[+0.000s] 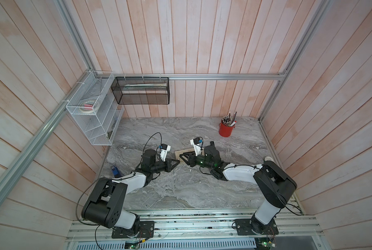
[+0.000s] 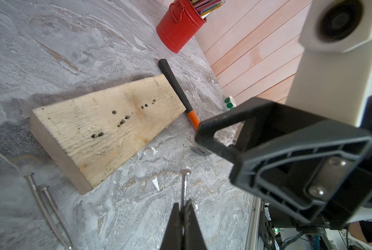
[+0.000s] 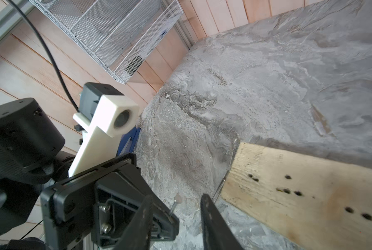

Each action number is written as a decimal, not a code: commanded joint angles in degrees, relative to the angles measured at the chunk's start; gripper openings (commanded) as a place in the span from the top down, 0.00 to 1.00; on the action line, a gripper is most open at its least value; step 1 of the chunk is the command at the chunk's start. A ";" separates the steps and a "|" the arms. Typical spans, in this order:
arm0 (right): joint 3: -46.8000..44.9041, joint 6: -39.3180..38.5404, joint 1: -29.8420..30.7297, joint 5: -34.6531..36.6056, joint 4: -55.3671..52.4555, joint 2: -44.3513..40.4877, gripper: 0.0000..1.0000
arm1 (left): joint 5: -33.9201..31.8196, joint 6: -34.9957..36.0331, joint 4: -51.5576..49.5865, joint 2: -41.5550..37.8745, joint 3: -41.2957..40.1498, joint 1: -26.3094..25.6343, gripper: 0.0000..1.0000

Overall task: Use a claw hammer to pull out a nail
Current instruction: Place the nail at the center of the board.

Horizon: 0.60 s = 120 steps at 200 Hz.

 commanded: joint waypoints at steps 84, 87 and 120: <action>5.43 3.02 0.60 -2.79 3.78 6.58 0.81 | 0.28 0.77 2.39 0.79 -0.31 -0.18 1.00; 5.44 3.02 0.61 -2.94 3.70 6.66 0.82 | 0.28 0.77 2.39 0.78 -0.29 -0.15 1.00; 6.03 2.55 0.62 -2.95 1.56 7.07 0.82 | -0.24 0.77 2.31 0.73 -0.34 -0.19 1.00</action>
